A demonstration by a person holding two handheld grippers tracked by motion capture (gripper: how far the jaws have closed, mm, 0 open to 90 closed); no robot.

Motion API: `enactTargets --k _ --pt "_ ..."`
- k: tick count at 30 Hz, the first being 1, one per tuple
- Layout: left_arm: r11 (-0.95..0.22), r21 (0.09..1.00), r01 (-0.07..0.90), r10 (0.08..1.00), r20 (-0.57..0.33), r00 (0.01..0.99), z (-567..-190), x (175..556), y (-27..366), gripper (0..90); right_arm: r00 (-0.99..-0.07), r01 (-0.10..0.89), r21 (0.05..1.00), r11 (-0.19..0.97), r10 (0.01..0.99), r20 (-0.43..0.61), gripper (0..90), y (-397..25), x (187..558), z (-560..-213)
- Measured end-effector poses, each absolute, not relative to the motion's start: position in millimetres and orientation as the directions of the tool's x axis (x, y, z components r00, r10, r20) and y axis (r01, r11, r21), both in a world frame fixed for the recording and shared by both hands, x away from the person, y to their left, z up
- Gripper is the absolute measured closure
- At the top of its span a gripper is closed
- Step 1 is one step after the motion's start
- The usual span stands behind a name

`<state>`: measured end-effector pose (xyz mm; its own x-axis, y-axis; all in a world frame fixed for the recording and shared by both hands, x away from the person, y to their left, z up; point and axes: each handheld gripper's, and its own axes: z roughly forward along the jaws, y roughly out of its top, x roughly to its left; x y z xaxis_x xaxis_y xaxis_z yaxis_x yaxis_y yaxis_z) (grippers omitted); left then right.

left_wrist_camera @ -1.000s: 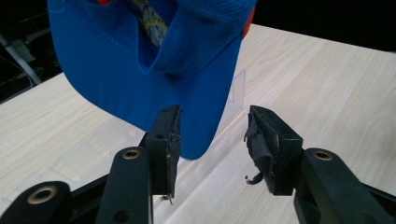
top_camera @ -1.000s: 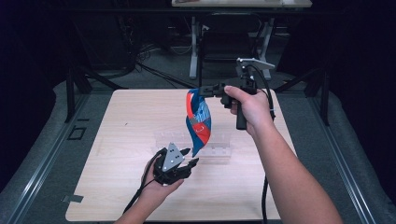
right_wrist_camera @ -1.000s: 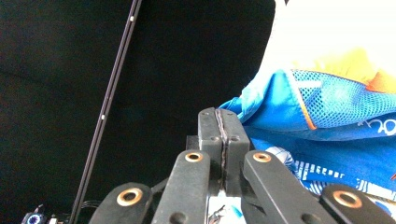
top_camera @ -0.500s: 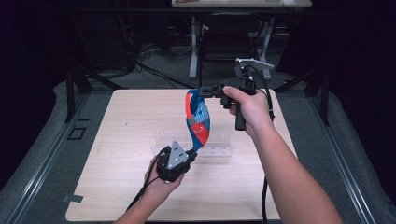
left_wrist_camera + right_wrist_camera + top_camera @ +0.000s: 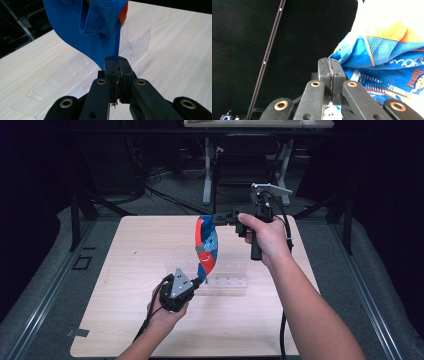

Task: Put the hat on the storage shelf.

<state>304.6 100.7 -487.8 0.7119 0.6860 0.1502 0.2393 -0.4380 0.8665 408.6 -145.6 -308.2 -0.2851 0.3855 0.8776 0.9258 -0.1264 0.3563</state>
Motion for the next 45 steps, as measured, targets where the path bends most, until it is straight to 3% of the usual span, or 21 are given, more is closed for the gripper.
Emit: enactTargets --k 10,29,36,45 --pt "-0.394 0.874 0.283 0.686 0.075 0.724 -493.0 308.3 111.2 88.8 -0.28 0.929 0.35 -0.117 0.395 0.875 89.8 -140.4 409.8 -314.8" --pt "-0.412 0.854 0.318 0.697 0.07 0.714 -512.9 311.6 109.3 88.8 -0.243 0.935 0.33 -0.13 0.444 0.863 89.5 -146.0 414.0 -339.5" --pt "-0.411 0.846 0.34 0.703 0.056 0.709 -520.3 312.9 110.2 88.8 -0.244 0.927 0.354 -0.124 0.517 0.82 89.1 -146.5 414.3 -343.6" --pt "-0.406 0.845 0.348 0.703 0.046 0.71 -525.8 312.7 113.8 88.7 -0.232 0.928 0.348 -0.133 0.525 0.819 83.6 -151.4 414.1 -351.7"
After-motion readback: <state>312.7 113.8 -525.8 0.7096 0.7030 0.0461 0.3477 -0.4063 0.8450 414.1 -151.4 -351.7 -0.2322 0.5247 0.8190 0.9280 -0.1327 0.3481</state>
